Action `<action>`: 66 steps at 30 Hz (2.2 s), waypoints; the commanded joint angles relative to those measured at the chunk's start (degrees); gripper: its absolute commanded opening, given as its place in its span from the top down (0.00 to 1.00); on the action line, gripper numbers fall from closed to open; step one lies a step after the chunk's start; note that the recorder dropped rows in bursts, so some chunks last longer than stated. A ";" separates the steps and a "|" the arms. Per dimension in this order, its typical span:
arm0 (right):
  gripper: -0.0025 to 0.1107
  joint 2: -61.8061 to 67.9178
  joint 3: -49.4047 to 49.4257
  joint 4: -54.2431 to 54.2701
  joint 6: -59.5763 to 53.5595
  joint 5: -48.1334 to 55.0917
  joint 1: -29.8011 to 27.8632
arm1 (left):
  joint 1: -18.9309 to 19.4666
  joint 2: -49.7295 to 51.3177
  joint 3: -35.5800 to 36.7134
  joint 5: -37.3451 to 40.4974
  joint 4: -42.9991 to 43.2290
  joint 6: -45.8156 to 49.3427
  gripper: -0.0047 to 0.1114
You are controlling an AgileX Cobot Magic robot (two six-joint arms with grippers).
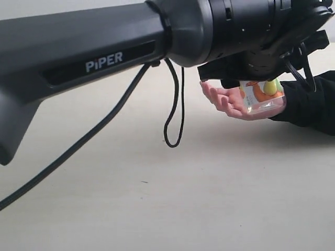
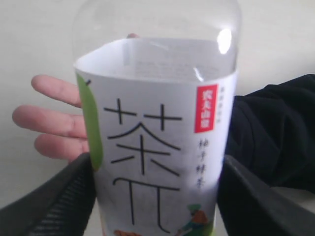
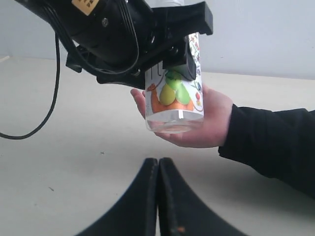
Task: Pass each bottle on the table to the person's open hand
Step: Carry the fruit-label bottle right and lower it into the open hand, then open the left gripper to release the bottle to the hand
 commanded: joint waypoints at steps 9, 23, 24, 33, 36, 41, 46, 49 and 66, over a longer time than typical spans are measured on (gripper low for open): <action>0.98 -0.21 0.11 -0.28 -0.21 -0.46 0.08 | -0.76 -0.86 1.86 -2.59 -5.75 21.78 0.96; 0.98 -0.21 0.11 -0.28 -0.21 -0.46 0.08 | 0.75 0.18 1.86 -8.14 -8.82 -0.41 0.96; 0.98 -0.21 0.11 -0.28 -0.21 -0.46 0.08 | 0.81 0.33 1.86 -8.74 -9.24 -0.38 0.96; 0.98 -0.21 0.11 -0.28 -0.21 -0.46 0.08 | 3.58 0.33 3.75 -6.57 -14.15 5.67 0.96; 0.98 -0.21 0.11 -0.28 -0.21 -0.46 0.08 | 4.05 0.33 5.66 -8.42 -14.72 6.05 0.96; 0.98 -0.21 0.11 -0.28 -0.21 -0.46 0.08 | 4.92 0.33 8.75 -12.04 -17.55 7.46 0.96; 0.98 -0.21 0.11 -0.28 -0.21 -0.46 0.08 | 5.16 0.33 8.99 -12.97 -17.79 8.01 0.96; 0.98 -0.21 0.11 -0.28 -0.12 -0.46 0.08 | 5.16 0.33 8.99 -12.98 -17.90 8.91 0.95; 0.98 -0.21 0.11 -0.28 -0.12 -0.46 0.08 | 5.21 0.33 8.99 -13.59 -19.12 14.68 0.27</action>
